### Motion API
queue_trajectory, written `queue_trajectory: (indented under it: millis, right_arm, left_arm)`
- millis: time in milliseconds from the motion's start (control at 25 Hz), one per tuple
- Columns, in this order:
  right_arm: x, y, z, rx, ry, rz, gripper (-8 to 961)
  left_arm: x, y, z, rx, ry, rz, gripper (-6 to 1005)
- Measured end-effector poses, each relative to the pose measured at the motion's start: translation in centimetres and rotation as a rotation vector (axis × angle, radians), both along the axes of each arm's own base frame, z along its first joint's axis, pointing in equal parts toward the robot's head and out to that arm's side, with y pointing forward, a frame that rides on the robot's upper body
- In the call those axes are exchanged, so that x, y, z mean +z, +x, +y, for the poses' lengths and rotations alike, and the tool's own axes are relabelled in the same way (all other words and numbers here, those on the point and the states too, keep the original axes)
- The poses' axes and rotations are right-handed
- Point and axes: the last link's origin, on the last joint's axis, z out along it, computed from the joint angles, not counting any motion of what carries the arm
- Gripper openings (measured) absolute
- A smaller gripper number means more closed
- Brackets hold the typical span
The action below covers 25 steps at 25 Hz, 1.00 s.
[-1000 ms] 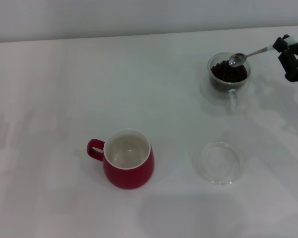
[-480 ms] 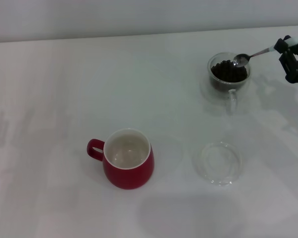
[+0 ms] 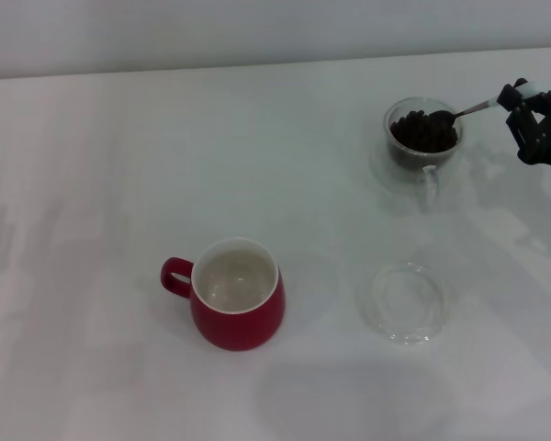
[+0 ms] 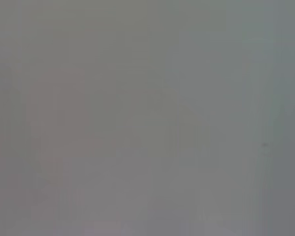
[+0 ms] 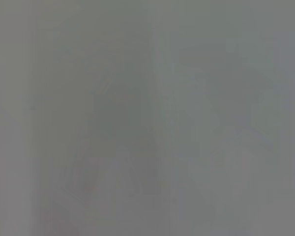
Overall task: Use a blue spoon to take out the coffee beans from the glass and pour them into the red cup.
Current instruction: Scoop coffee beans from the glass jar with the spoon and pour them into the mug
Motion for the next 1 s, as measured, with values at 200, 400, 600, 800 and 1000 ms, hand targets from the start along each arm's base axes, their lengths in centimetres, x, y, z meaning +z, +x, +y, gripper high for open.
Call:
queue_trajectory:
  millis: [200, 400, 600, 800, 1000]
  right_arm:
    - [-0.3, 0.0, -0.1, -0.006, -0.01, 0.005, 146]
    - [-0.8, 0.1, 0.0, -0.031, -0.032, 0.034, 146]
    - [-0.7, 0.3, 0.0, -0.063, -0.052, 0.082, 146]
    - [-0.5, 0.6, 0.1, -0.094, -0.07, 0.146, 146]
    - [-0.2, 1.2, 0.3, -0.144, -0.099, 0.199, 146]
  left_arm:
    - [0.0, -0.1, 0.0, 0.002, -0.001, 0.002, 727]
    - [0.0, -0.1, 0.0, 0.003, -0.001, 0.005, 727]
    - [0.0, -0.1, 0.0, 0.002, -0.001, 0.004, 726]
    - [0.0, 0.0, 0.1, 0.0, -0.001, 0.004, 726]
    - [0.0, 0.0, 0.2, -0.002, -0.001, 0.005, 726]
